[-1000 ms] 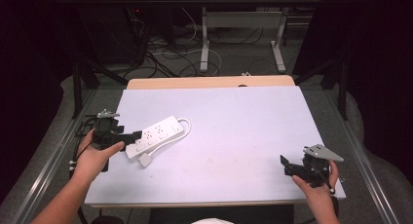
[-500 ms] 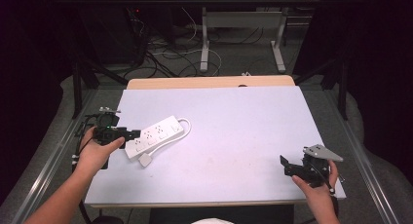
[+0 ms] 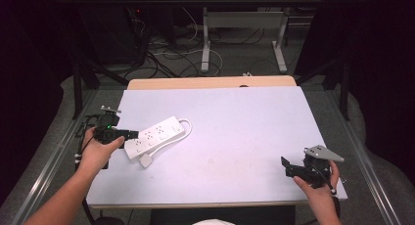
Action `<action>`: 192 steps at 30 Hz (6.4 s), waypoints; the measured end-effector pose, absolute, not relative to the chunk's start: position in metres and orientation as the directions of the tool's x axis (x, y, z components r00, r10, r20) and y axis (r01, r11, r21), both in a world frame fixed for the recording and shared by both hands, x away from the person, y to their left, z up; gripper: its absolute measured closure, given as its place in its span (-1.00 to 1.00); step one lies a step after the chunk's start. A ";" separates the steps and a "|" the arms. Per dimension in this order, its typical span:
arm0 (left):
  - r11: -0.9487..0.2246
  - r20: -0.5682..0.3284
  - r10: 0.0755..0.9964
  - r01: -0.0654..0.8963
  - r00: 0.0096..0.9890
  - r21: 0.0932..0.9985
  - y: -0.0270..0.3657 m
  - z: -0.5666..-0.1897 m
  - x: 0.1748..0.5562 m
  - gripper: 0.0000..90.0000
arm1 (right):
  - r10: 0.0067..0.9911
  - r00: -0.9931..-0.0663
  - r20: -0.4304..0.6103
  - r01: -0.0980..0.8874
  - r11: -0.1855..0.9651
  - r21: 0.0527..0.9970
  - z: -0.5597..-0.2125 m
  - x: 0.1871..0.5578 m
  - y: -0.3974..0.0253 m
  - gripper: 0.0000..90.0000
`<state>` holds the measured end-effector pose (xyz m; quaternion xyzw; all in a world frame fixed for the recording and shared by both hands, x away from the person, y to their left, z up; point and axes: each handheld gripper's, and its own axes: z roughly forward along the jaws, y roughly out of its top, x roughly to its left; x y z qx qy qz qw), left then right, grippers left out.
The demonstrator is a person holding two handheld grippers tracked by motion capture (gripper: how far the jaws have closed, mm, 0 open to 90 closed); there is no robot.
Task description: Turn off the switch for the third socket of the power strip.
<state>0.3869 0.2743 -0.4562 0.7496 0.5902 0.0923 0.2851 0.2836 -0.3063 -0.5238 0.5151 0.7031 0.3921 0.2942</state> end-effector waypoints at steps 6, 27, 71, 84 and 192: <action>-0.148 -0.206 0.938 0.859 0.279 0.491 0.275 -0.466 0.388 0.43 | 0.953 -0.303 -0.009 0.491 0.164 0.855 -0.524 0.284 -0.306 -0.80; -0.087 -0.241 0.951 0.919 0.191 0.385 0.273 -0.493 0.397 0.82 | 0.950 -0.311 -0.012 0.497 0.173 0.850 -0.525 0.285 -0.306 -0.77; -0.043 -0.259 0.956 0.939 0.137 0.340 0.272 -0.508 0.399 0.92 | 0.946 -0.324 -0.004 0.498 0.174 0.850 -0.526 0.285 -0.305 -0.74; -0.040 -0.262 0.955 0.939 0.137 0.343 0.273 -0.508 0.399 0.93 | 0.946 -0.323 -0.002 0.500 0.173 0.848 -0.526 0.285 -0.305 -0.73; -0.211 -0.082 0.904 0.605 0.419 0.767 0.267 -0.479 0.393 -0.78 | 0.944 -0.329 0.009 0.507 0.168 0.845 -0.527 0.287 -0.305 -0.69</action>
